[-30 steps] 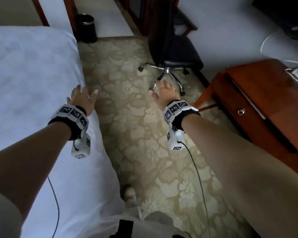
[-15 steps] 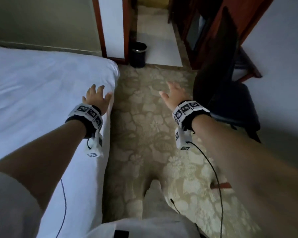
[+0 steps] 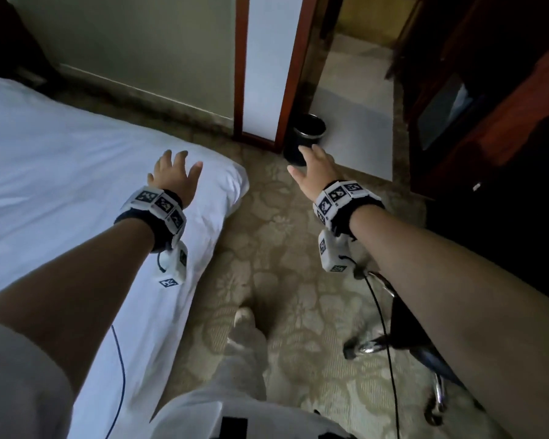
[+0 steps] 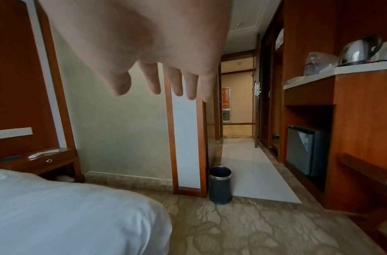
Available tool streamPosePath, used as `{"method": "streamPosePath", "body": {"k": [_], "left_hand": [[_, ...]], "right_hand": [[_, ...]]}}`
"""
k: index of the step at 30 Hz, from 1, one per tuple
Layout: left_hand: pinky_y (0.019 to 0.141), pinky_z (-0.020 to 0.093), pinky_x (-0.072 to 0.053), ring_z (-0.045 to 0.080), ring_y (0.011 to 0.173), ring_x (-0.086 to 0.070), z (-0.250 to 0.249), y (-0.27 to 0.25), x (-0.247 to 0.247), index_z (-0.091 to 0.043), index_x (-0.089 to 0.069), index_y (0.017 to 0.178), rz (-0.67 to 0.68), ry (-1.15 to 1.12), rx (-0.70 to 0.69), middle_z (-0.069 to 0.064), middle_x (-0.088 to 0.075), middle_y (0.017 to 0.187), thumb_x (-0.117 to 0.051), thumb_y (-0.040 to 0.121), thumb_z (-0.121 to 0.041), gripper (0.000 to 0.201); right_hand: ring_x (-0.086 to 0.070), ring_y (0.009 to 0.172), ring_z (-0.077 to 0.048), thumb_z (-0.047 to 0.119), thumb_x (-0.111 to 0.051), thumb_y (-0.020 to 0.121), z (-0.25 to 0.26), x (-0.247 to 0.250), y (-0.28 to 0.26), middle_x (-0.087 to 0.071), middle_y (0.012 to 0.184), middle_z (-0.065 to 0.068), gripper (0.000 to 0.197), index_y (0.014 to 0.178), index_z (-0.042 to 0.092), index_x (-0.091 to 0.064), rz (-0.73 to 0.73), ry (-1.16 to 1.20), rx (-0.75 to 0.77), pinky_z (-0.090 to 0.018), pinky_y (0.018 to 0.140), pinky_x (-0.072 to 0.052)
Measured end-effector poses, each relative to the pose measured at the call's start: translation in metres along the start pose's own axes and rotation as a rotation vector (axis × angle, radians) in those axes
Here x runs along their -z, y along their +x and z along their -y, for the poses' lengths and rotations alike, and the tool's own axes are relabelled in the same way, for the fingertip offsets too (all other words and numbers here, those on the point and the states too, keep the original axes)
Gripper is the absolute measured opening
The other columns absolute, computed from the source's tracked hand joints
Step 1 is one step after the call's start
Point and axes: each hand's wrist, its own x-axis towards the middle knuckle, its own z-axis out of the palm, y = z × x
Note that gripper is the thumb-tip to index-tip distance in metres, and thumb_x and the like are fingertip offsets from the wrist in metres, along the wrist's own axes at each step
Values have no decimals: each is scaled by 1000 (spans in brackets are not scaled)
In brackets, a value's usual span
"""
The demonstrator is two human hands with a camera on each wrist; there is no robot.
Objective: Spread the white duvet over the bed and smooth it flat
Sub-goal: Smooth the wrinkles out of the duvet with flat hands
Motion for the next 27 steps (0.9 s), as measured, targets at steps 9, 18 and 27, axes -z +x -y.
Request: {"method": "streamPosePath", "body": {"k": [9, 18, 27], "left_hand": [[115, 51, -20, 32, 139, -27, -102, 242, -11, -12, -39, 138, -48, -31, 1, 13, -30, 150, -39, 96, -42, 52], [116, 50, -20, 29, 141, -25, -111, 471, -30, -18, -39, 139, -129, 41, 182, 9, -28, 152, -37, 95, -47, 52], [117, 50, -19, 31, 142, -23, -55, 583, -2, -18, -31, 144, -252, 32, 585, 10, -25, 154, -33, 97, -47, 56]], "right_hand": [[-25, 141, -28, 38, -40, 98, -33, 57, 248, -24, 154, -9, 55, 146, 16, -28, -9, -38, 46, -42, 110, -29], [-23, 142, -28, 36, -41, 98, -31, 33, 526, -23, 155, -9, 55, 146, 16, -27, 68, -34, 200, -41, 113, -27], [-34, 135, -31, 37, -45, 96, 83, 0, 753, -35, 147, -12, 54, 144, 15, -32, 224, -81, 529, -42, 106, -34]]}}
